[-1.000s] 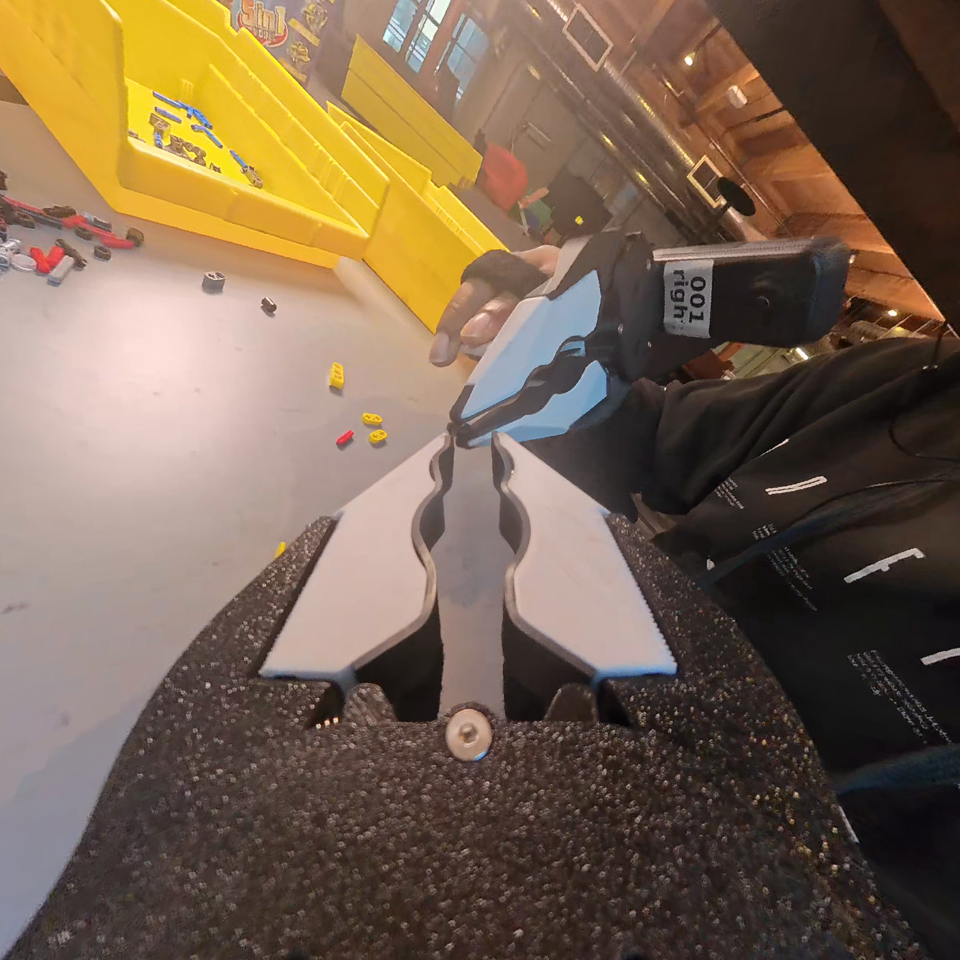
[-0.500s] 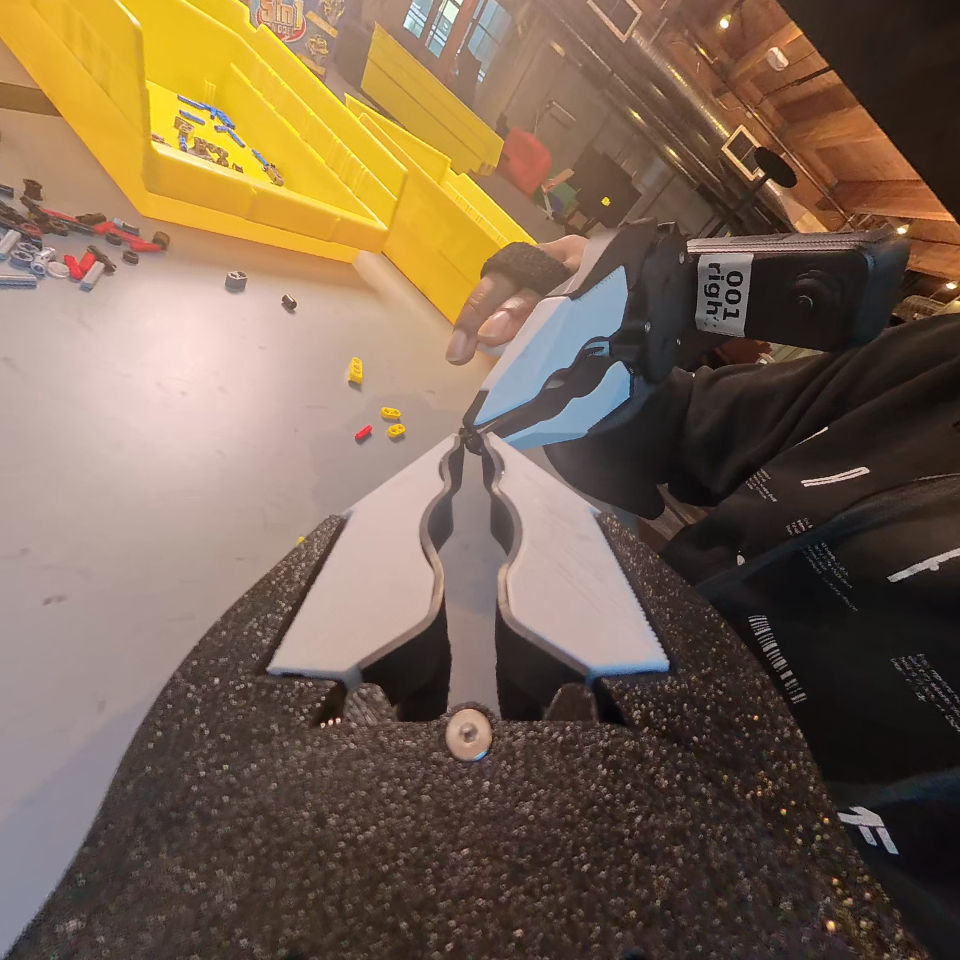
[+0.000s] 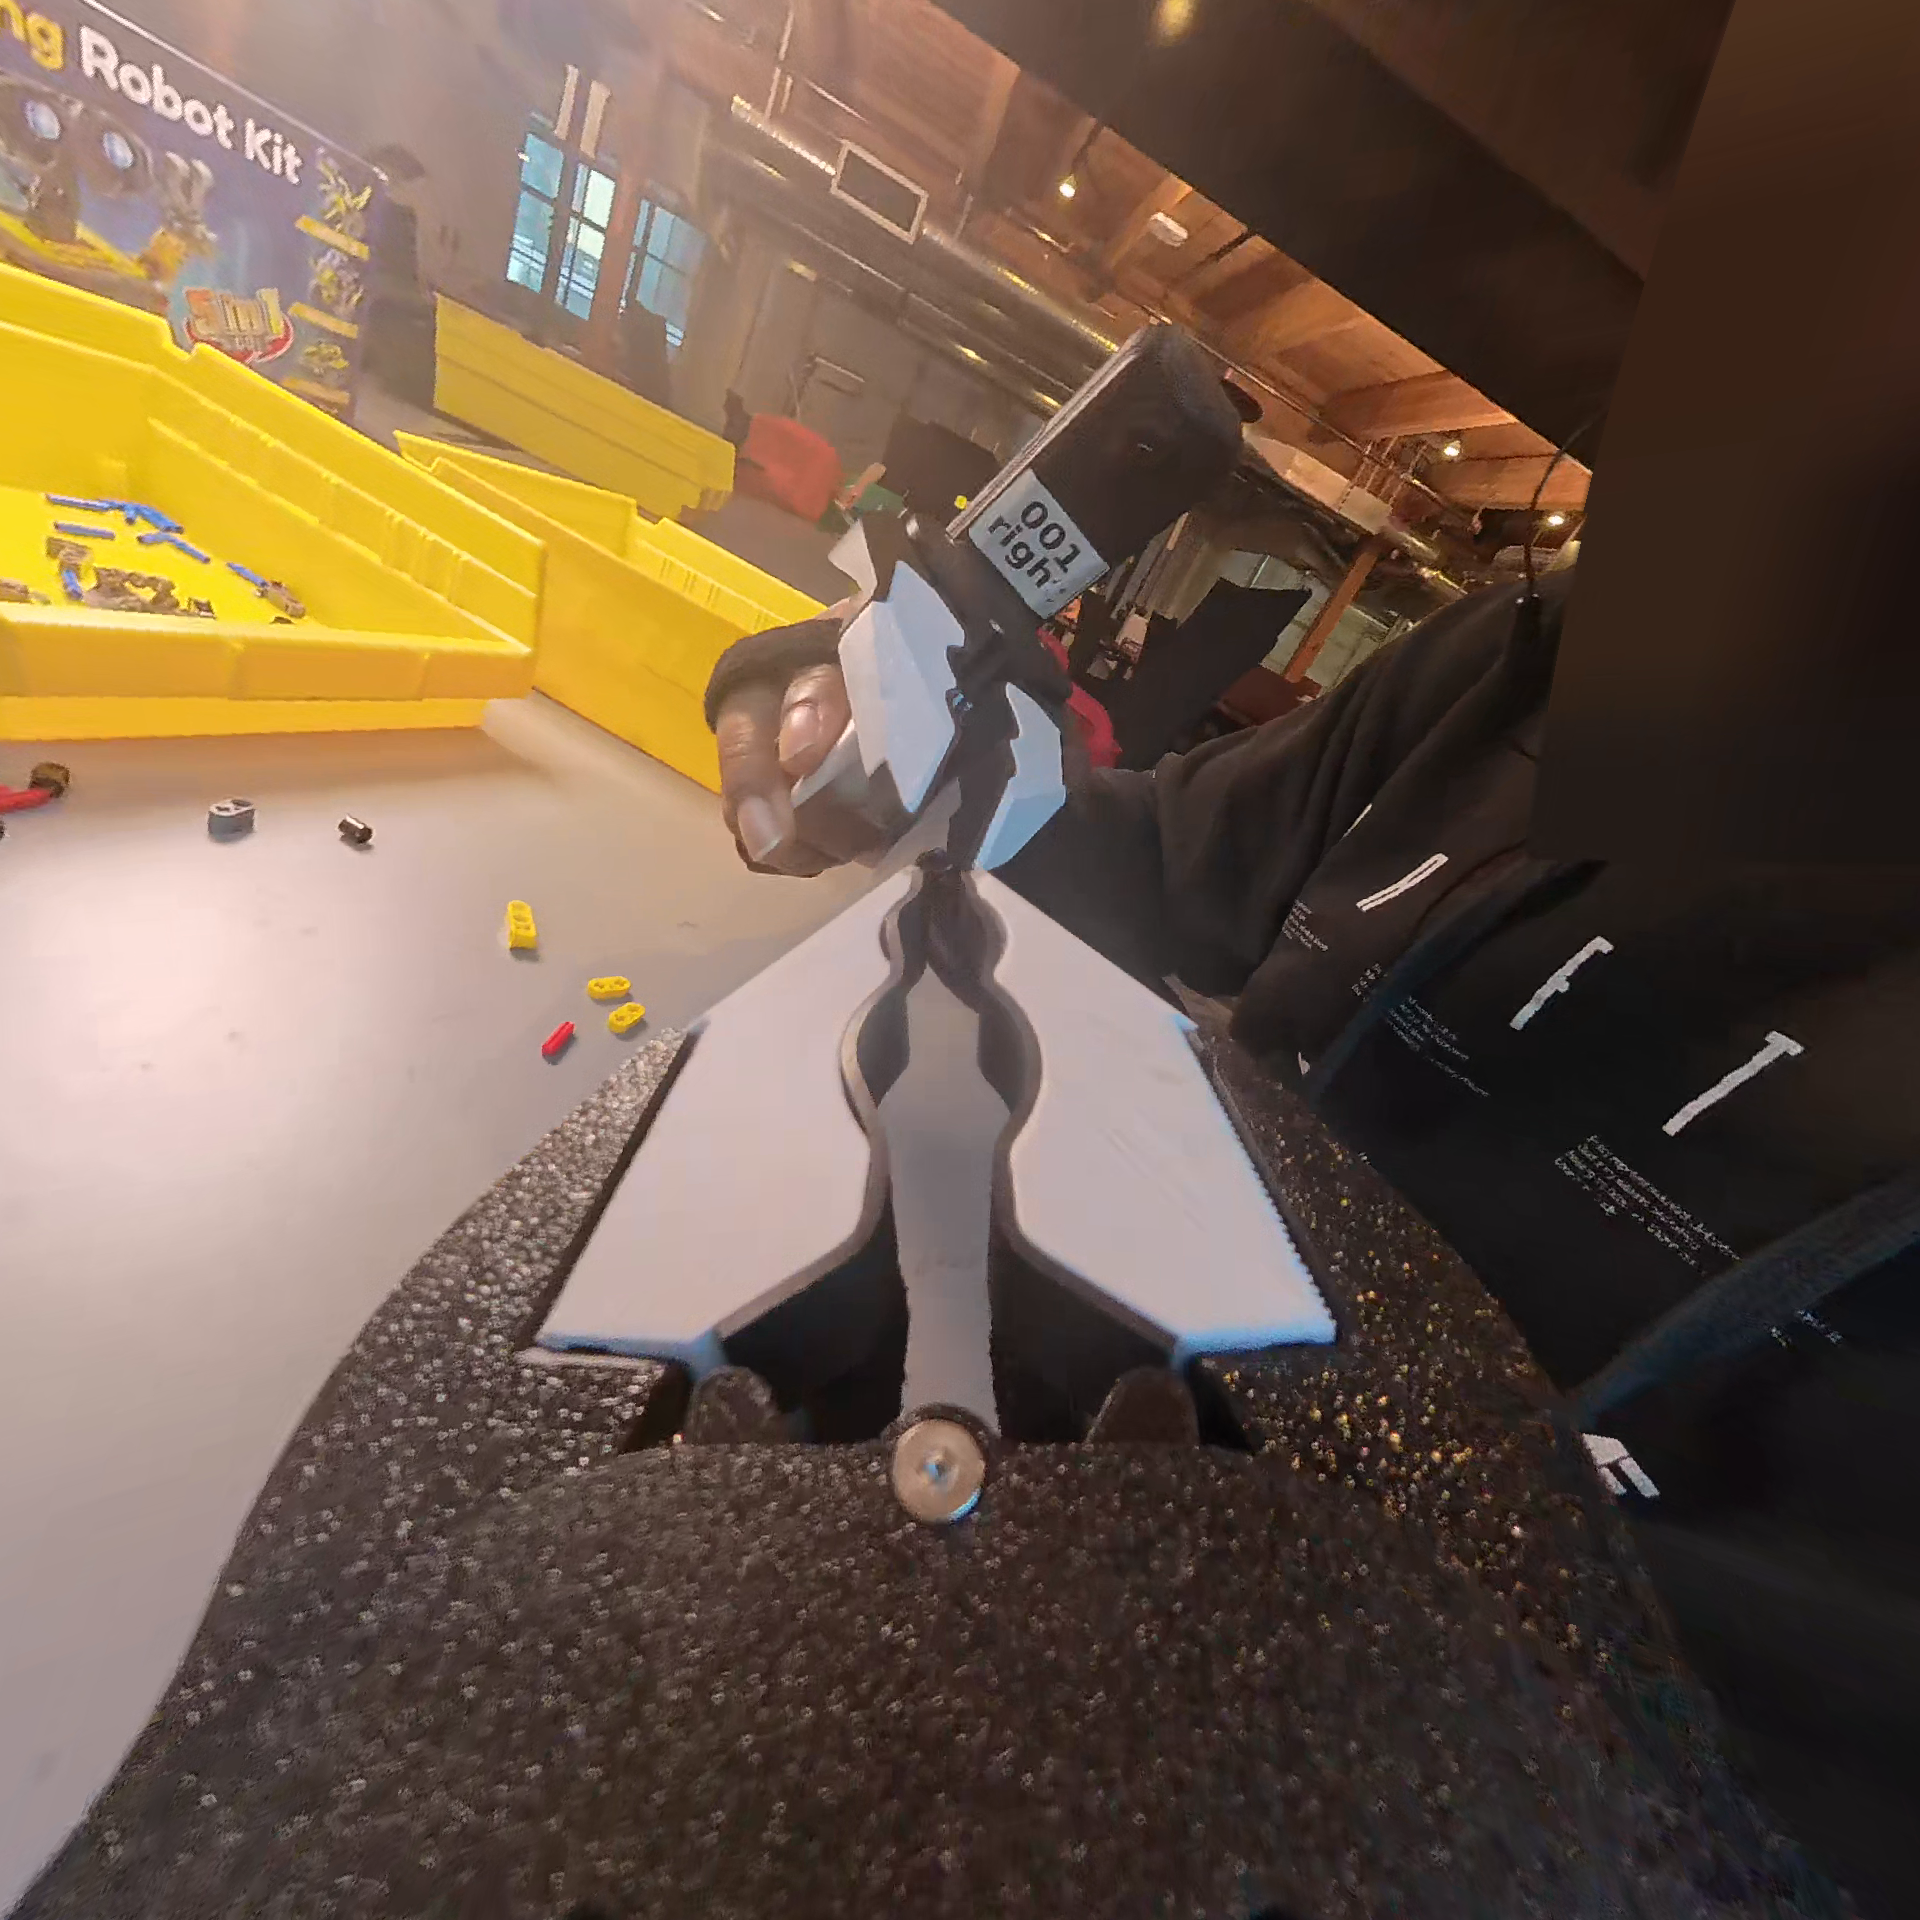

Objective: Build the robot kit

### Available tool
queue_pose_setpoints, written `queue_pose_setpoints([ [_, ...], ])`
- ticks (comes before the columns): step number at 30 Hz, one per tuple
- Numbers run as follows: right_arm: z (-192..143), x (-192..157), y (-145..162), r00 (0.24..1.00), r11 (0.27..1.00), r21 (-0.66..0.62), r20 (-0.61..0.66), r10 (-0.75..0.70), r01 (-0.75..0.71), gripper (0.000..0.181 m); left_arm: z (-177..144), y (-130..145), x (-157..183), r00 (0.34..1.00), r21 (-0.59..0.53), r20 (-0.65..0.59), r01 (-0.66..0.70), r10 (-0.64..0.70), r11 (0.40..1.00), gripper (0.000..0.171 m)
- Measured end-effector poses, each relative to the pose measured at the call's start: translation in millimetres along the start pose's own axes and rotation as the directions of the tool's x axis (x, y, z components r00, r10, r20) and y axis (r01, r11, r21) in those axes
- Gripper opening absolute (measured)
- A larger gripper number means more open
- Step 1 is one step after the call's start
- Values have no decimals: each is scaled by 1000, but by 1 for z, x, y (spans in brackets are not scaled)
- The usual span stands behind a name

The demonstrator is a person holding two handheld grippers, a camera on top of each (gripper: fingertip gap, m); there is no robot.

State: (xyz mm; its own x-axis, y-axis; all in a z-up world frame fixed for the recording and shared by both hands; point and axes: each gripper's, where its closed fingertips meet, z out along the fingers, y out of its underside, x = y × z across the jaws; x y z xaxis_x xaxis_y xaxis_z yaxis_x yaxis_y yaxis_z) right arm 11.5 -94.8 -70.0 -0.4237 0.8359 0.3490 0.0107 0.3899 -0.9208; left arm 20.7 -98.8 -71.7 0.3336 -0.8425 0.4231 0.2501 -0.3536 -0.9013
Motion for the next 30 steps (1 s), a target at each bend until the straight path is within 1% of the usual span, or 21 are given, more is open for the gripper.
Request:
queue_pose_setpoints([
  [5,-1,-4,-5,1000,999,20,12,-29,29,8,-2,-5,7,999,34,-41,-13,15,999,4],
  [12,0,-10,-11,999,998,35,23,-45,45,8,-1,-5,14,997,40,-70,-40,43,998,4],
  [22,0,-16,-15,997,997,48,46,-63,61,7,1,-1,20,993,35,-120,-13,17,999,4],
  [24,0,-16,-14,997,997,32,48,-65,63,7,1,-1,19,994,34,-113,-10,14,999,5],
  [26,0,-12,-13,997,997,17,21,-72,72,7,0,-3,13,996,42,-85,3,0,999,6],
  [28,-2,-7,-14,997,997,27,-11,-77,77,7,-3,-6,6,999,54,-37,8,-6,998,21],
  [29,-3,-3,-14,997,997,28,-32,-77,77,7,-4,-9,4,1000,60,-22,12,-11,998,24],
  [30,-4,1,-13,995,996,24,-54,-87,88,7,-5,-11,3,1000,62,-4,16,-15,998,23],
])
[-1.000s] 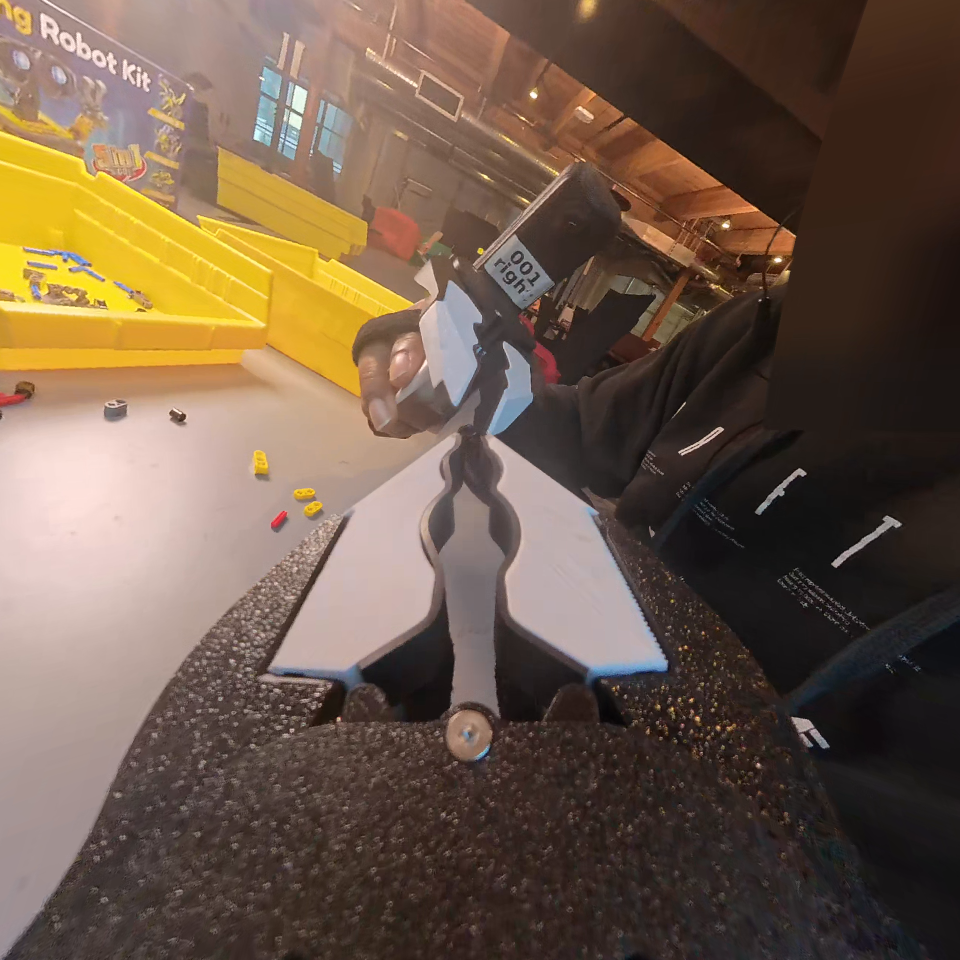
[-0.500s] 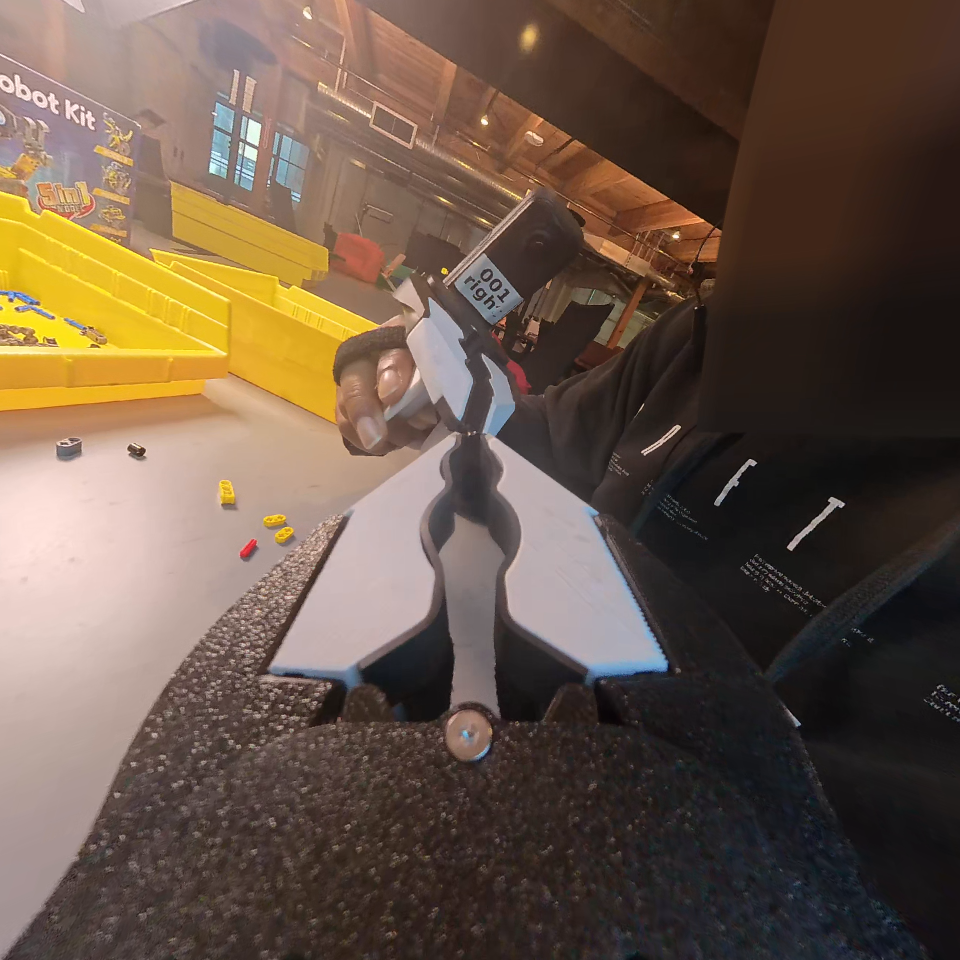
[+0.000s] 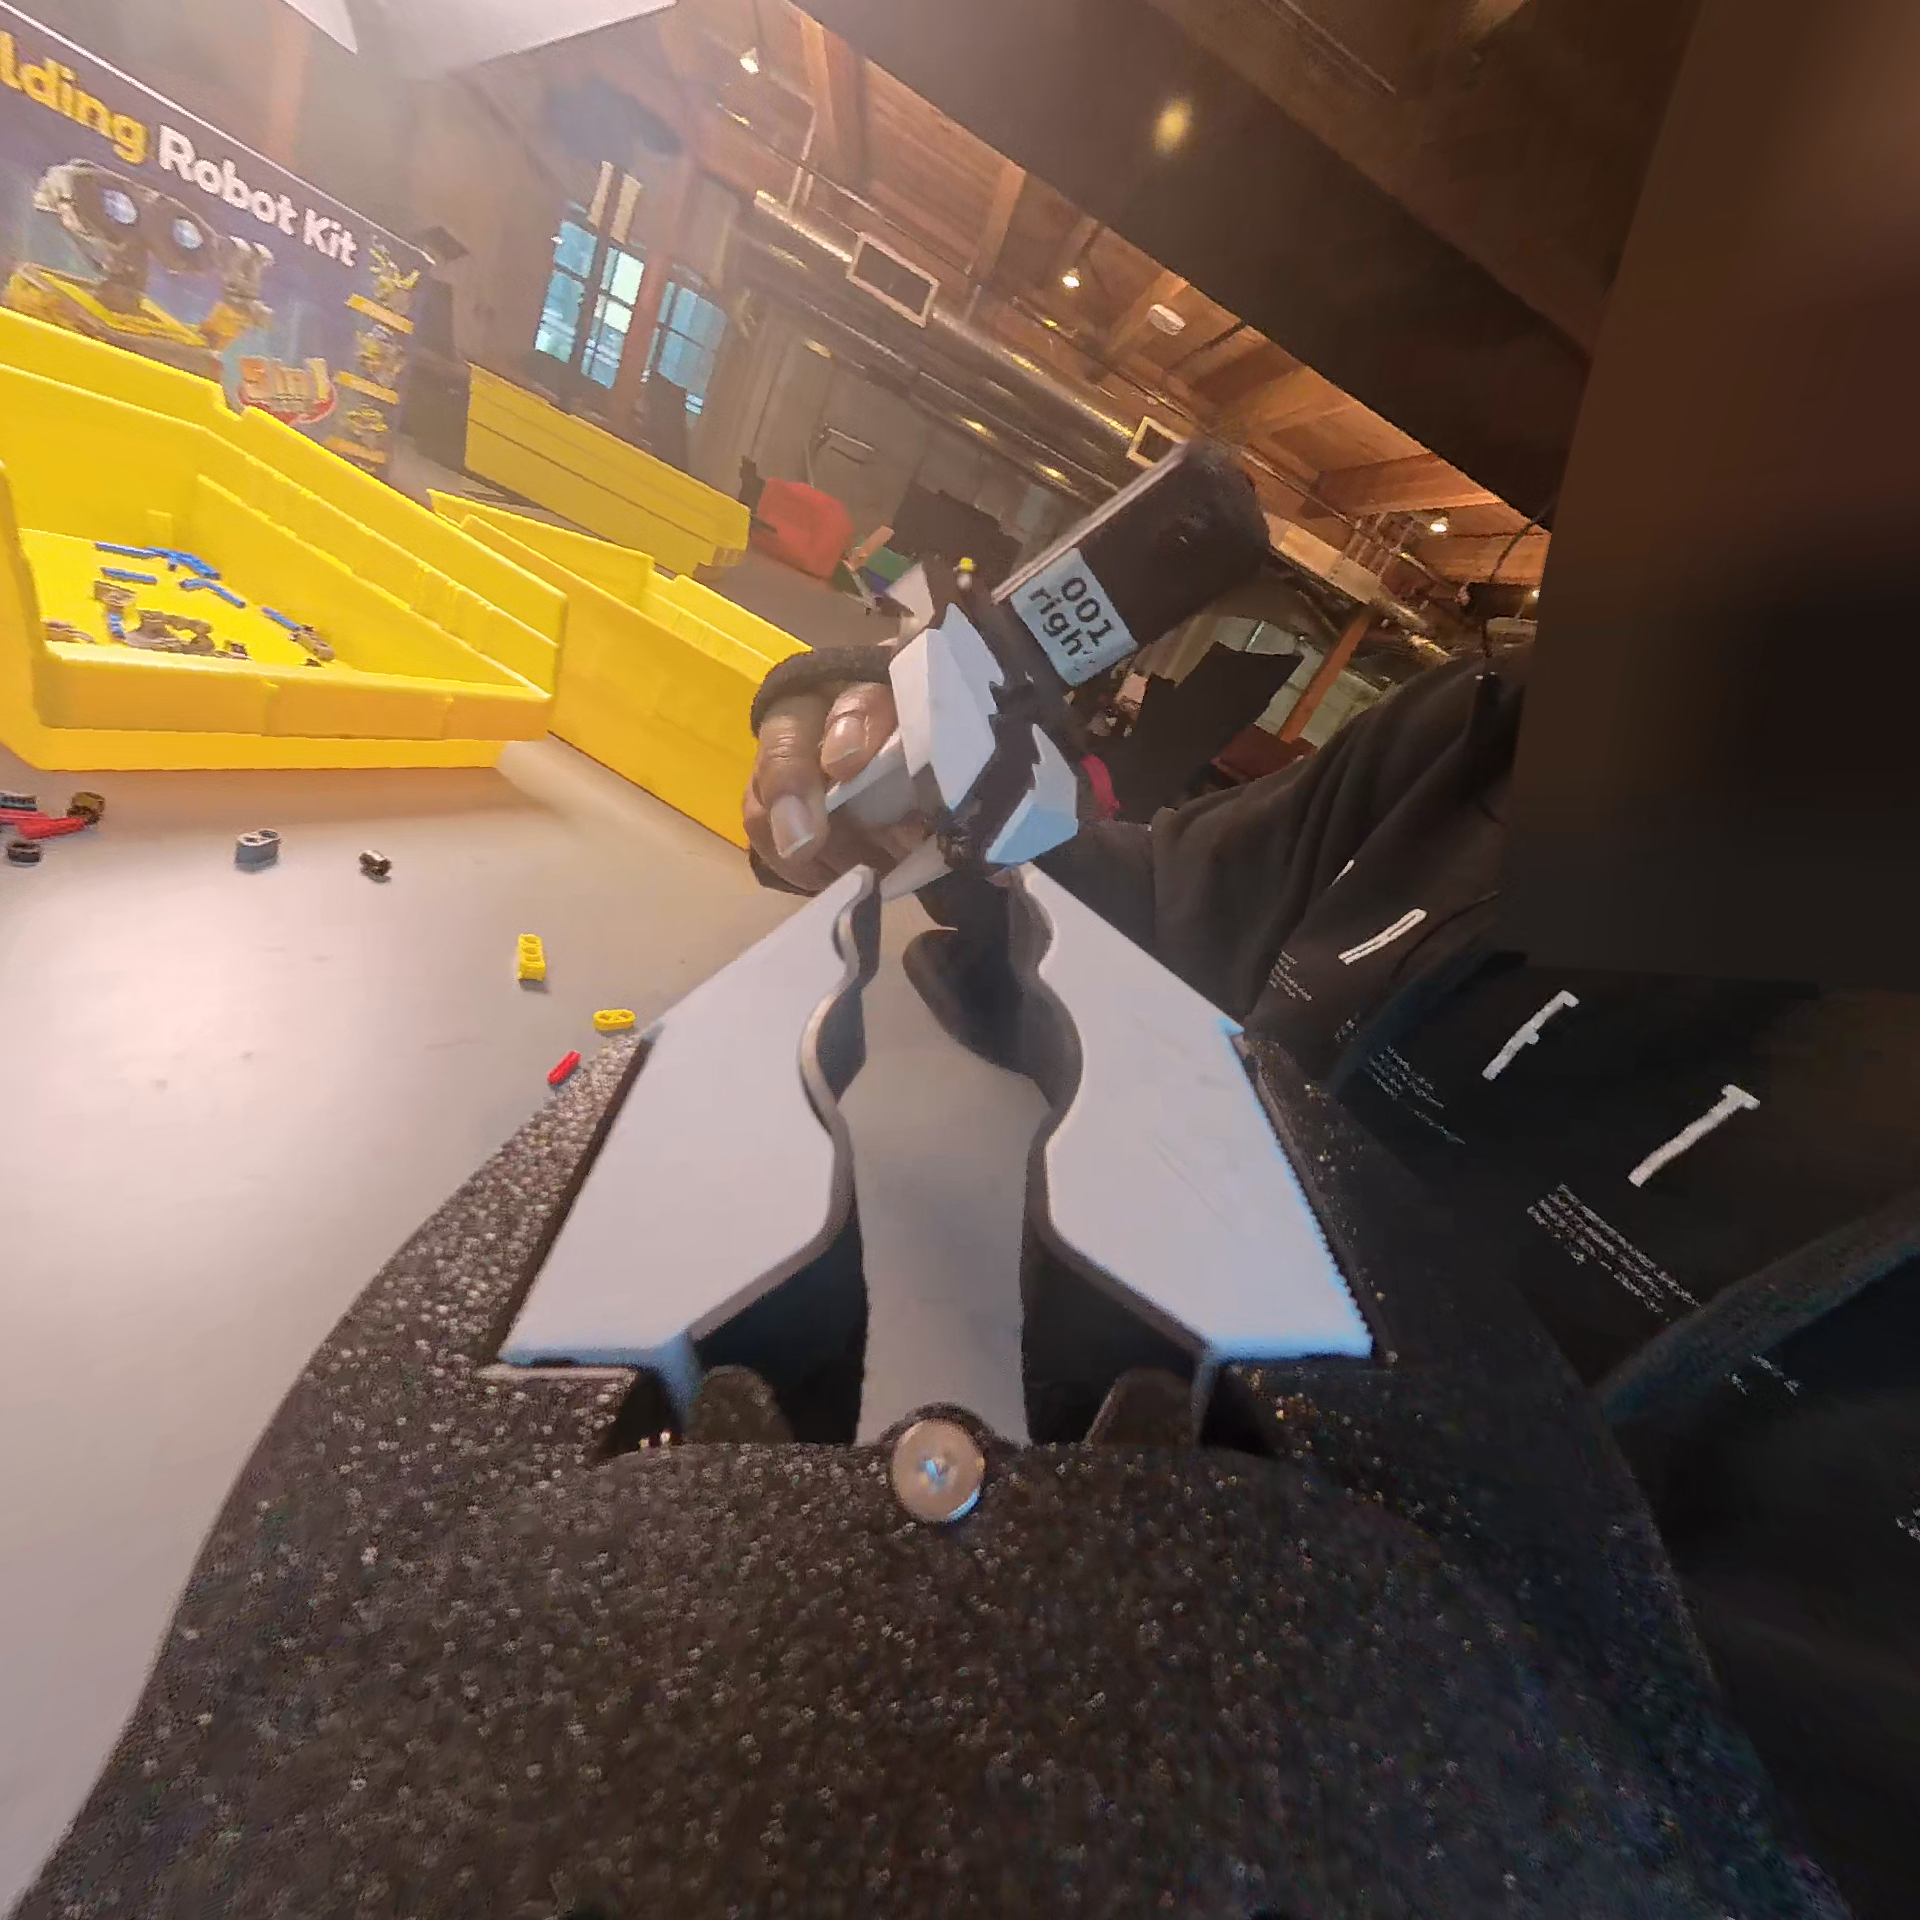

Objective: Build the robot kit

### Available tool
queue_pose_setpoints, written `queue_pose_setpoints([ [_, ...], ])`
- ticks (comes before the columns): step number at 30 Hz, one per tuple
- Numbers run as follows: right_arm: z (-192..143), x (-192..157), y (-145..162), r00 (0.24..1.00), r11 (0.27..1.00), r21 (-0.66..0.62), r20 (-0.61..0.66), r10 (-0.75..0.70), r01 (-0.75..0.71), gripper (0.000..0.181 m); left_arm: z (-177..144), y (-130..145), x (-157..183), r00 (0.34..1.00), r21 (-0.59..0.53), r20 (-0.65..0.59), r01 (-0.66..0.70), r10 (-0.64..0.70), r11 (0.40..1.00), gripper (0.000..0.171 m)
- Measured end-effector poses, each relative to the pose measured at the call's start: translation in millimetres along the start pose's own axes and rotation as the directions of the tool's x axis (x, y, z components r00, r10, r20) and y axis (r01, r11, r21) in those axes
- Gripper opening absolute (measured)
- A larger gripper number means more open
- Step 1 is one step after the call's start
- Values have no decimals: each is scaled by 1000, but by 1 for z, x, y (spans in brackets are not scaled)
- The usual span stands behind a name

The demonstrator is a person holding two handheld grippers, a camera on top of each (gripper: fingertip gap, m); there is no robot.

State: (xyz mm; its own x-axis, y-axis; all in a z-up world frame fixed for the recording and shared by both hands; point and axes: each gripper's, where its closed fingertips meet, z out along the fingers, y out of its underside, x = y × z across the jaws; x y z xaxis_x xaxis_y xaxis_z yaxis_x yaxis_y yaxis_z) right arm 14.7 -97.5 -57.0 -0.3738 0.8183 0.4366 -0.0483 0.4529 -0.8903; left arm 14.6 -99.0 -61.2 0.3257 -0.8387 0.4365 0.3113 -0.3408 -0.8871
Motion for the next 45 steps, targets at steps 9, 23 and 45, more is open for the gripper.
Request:
queue_pose_setpoints([
  [9,3,5,2,993,996,9,-75,-89,90,7,4,-1,-2,999,-2,51,19,-19,1000,7],
  [23,4,-2,1,995,995,46,-45,-88,90,7,5,1,4,998,-41,57,-29,31,999,5],
  [45,0,-21,-11,995,996,63,80,-62,57,8,6,5,26,981,-38,-160,106,-110,994,4],
])
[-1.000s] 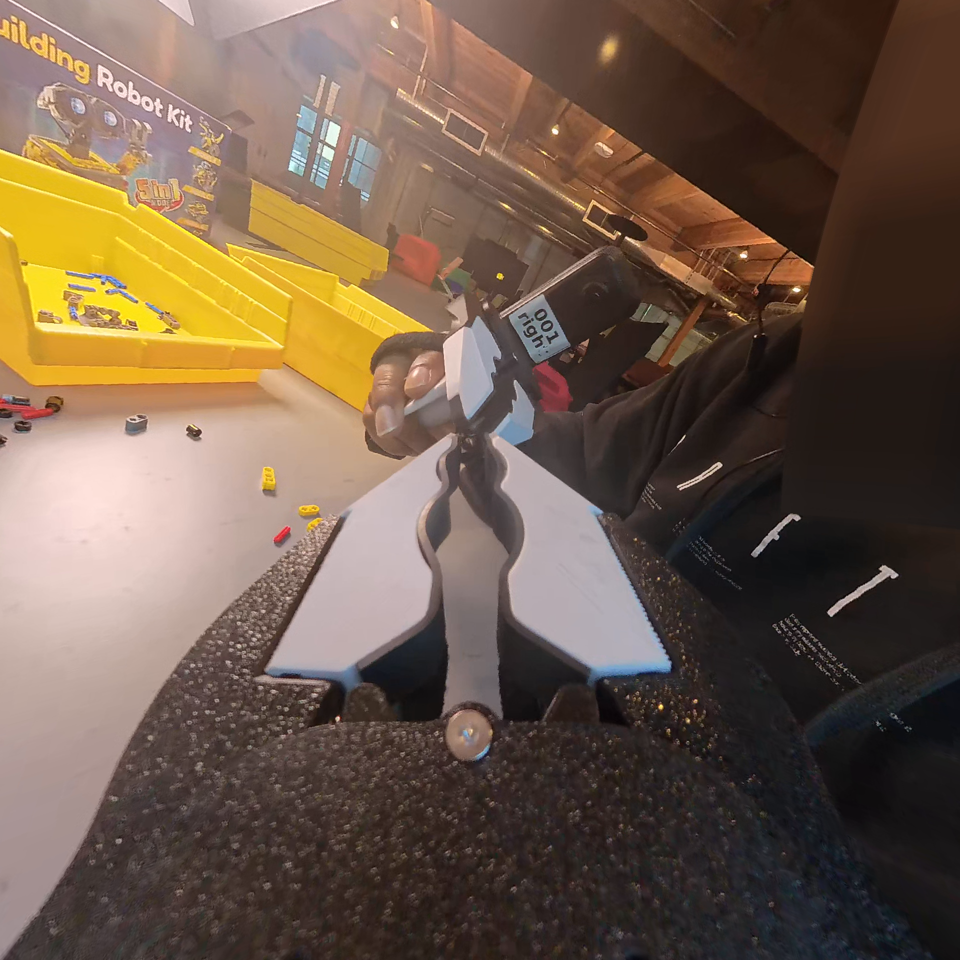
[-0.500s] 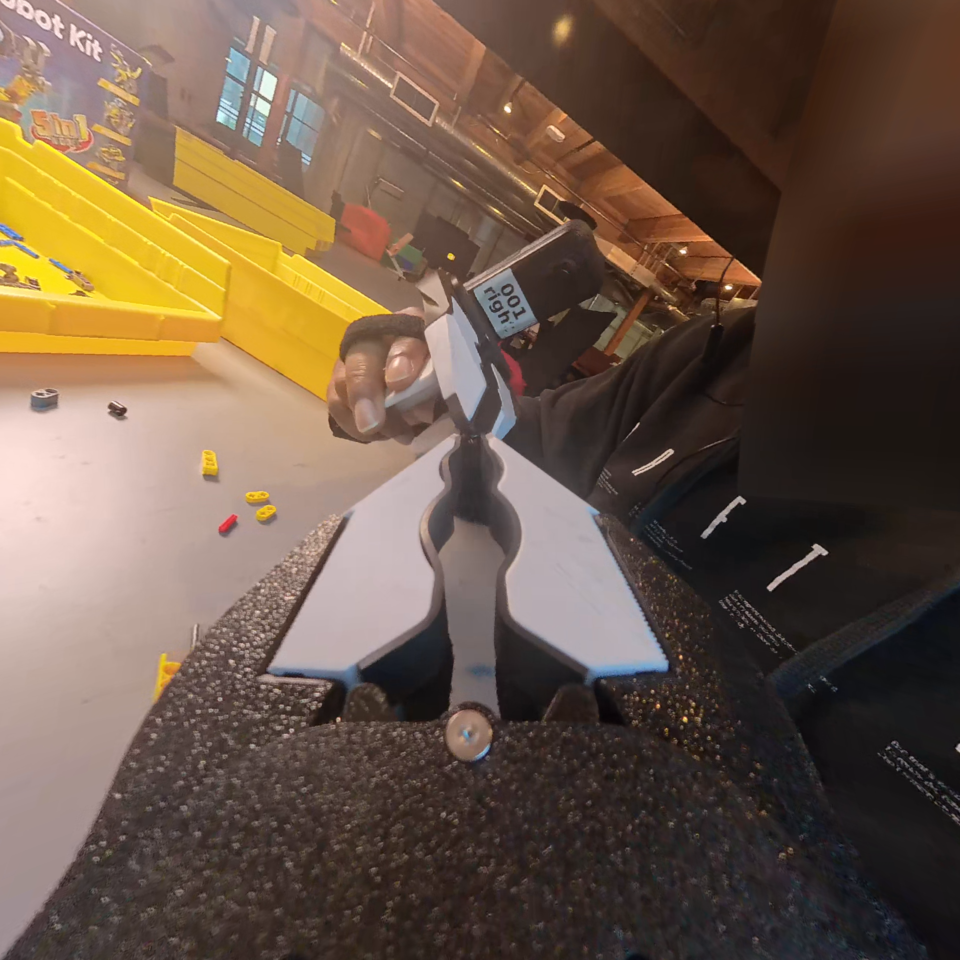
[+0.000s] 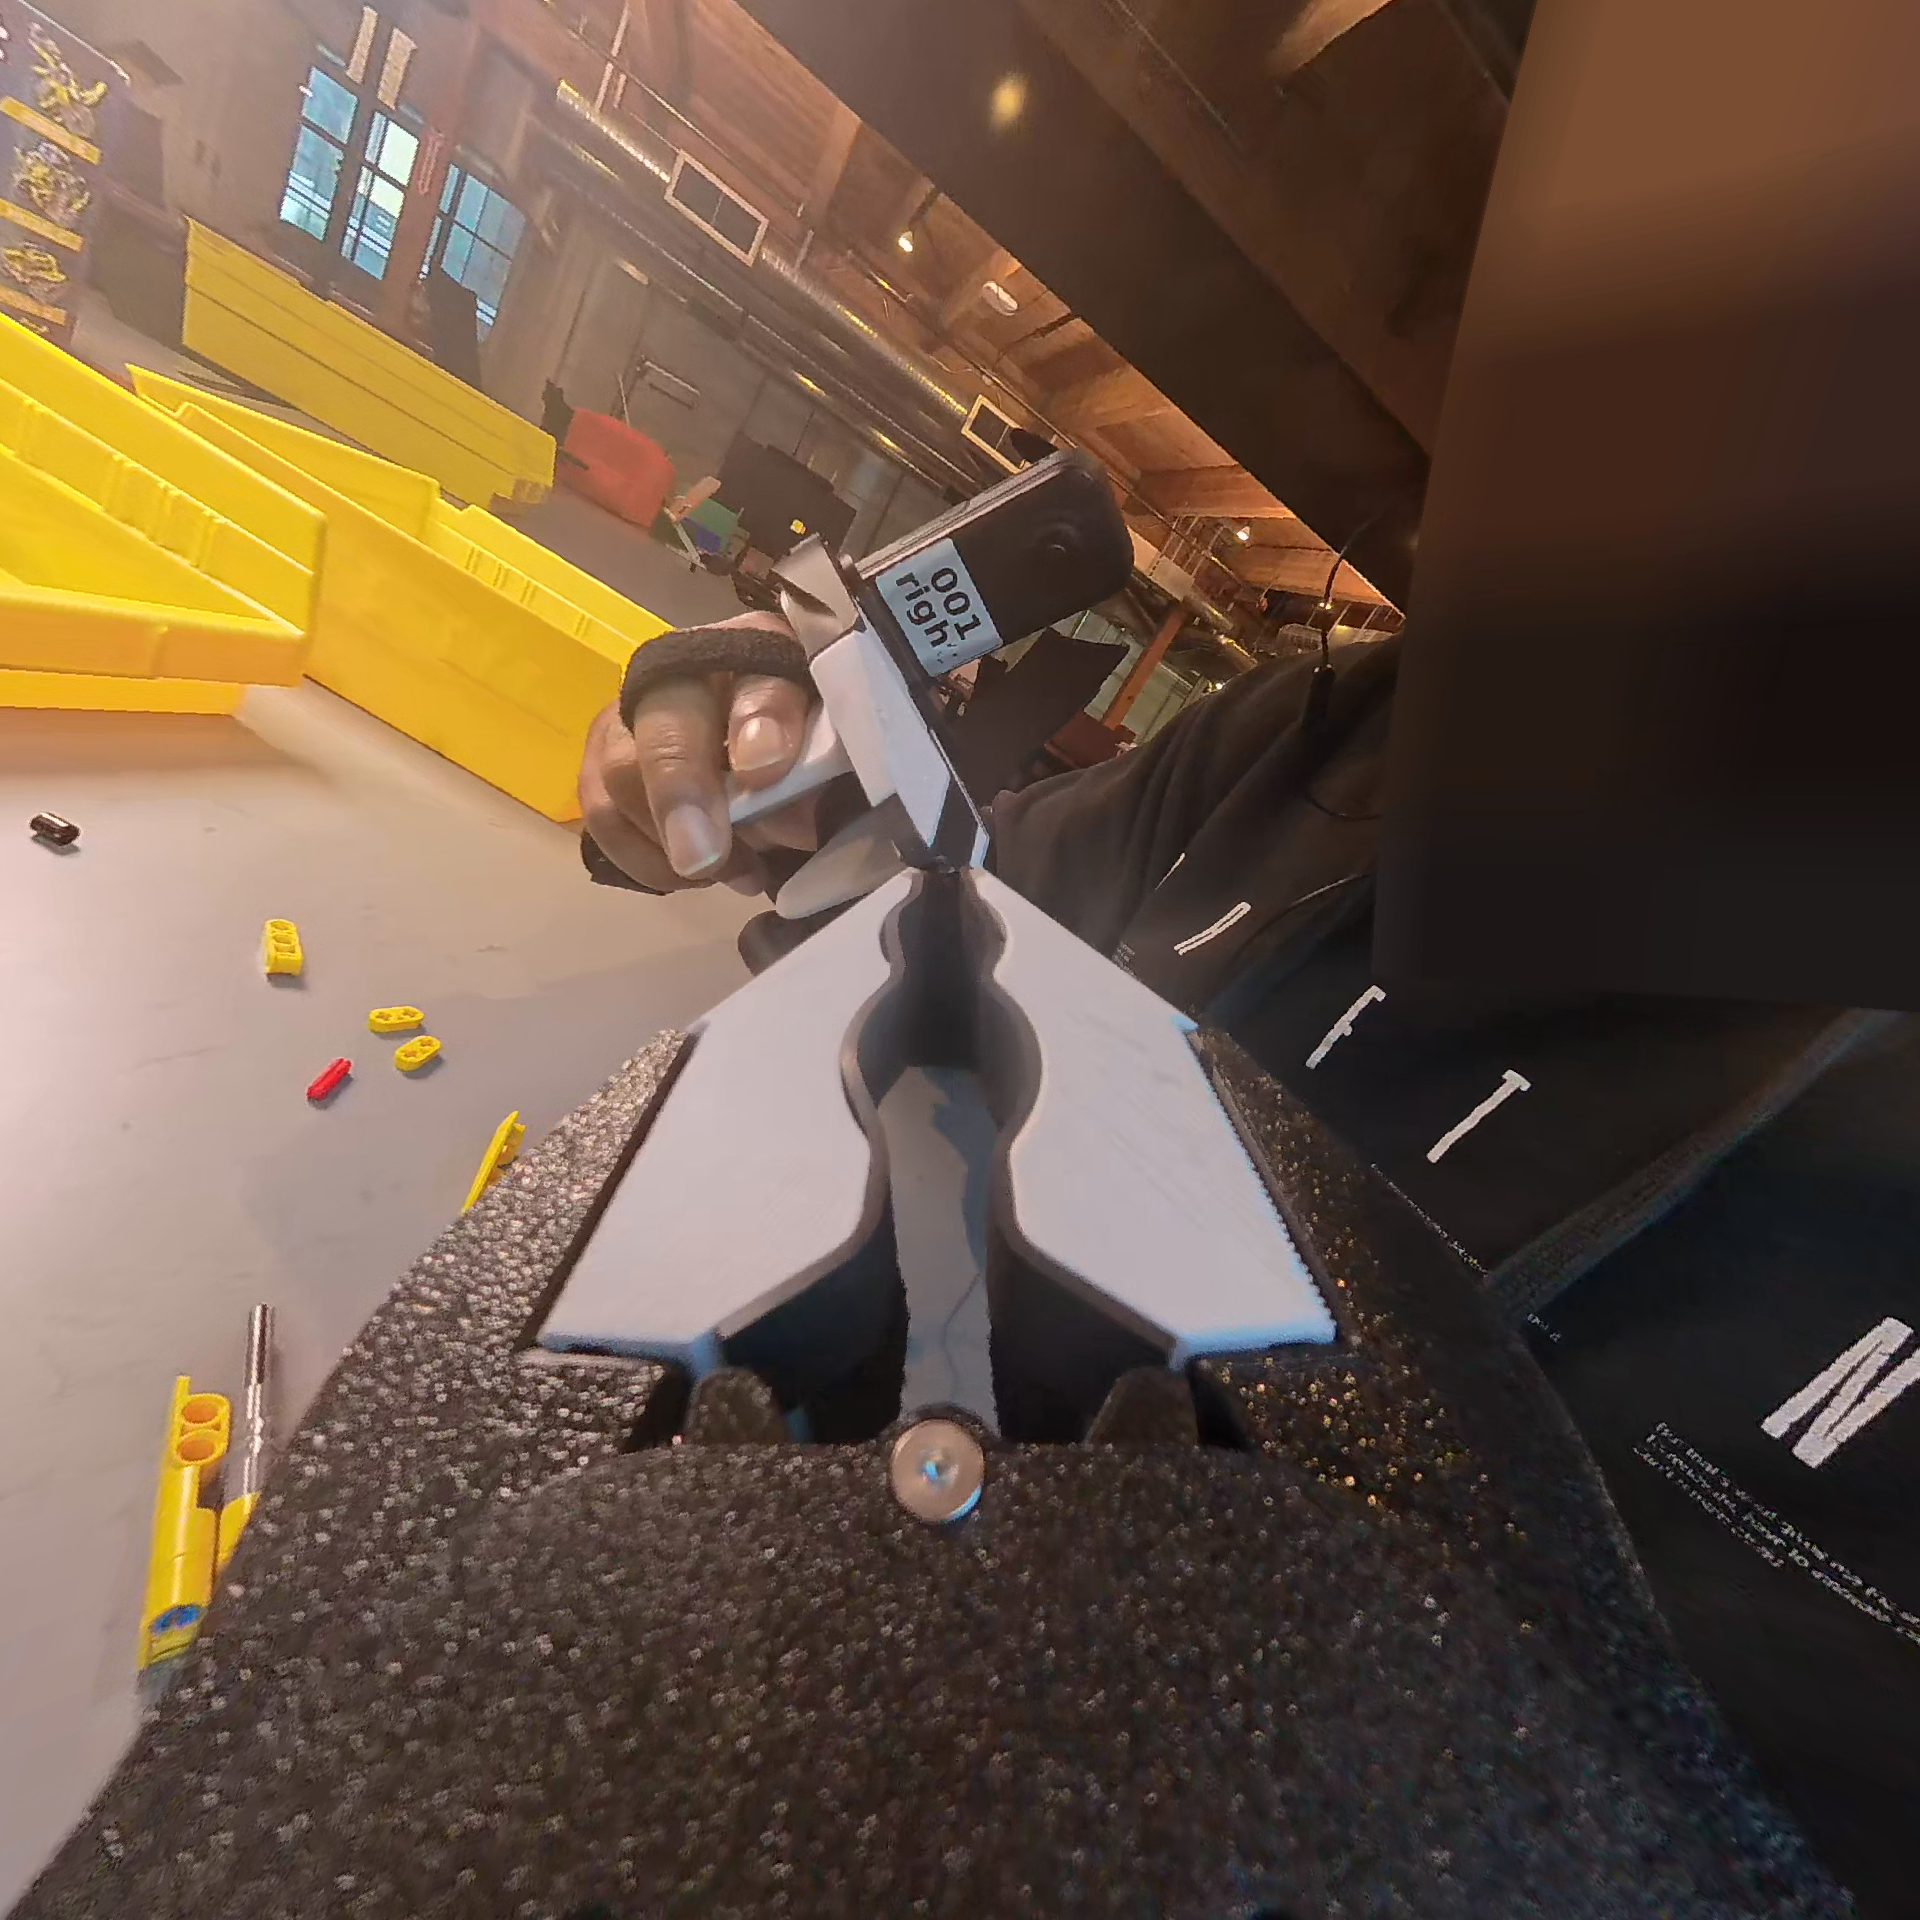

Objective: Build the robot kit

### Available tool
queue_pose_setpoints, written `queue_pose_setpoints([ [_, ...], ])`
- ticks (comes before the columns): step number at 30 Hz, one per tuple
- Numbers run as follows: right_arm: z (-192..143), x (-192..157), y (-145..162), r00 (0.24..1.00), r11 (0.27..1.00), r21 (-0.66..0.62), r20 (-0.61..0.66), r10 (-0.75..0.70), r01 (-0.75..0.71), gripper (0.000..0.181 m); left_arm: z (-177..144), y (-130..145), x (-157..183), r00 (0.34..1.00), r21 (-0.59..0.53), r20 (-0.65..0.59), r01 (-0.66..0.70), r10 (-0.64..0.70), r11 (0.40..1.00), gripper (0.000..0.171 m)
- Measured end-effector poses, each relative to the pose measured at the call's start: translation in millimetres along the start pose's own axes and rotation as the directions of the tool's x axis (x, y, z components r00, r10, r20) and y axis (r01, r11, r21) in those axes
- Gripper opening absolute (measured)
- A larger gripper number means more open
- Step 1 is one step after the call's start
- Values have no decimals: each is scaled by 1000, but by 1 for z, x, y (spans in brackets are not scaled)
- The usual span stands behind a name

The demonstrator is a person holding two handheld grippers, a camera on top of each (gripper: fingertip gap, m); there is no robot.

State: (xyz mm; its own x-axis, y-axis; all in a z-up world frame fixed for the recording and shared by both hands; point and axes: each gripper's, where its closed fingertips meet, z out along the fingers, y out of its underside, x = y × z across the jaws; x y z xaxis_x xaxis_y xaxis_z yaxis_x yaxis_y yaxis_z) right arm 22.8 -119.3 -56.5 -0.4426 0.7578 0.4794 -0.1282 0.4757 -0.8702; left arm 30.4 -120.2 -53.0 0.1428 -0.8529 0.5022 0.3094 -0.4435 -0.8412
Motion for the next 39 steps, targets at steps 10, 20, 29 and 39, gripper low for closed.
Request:
queue_pose_setpoints([
  [10,1,2,-1,1000,1000,2,-8,10,-10,7,-1,-2,-2,1000,9,18,-10,10,1000,0],
  [20,-21,35,10,942,928,171,2,336,-331,7,-51,16,-83,738,-412,519,-226,431,883,31],
  [29,-19,36,47,925,925,41,-18,380,-379,7,-60,65,-112,699,-618,514,-100,497,780,32],
  [39,-12,16,142,949,850,-430,-60,310,-305,7,-64,90,-138,647,-749,481,-47,592,661,24],
])
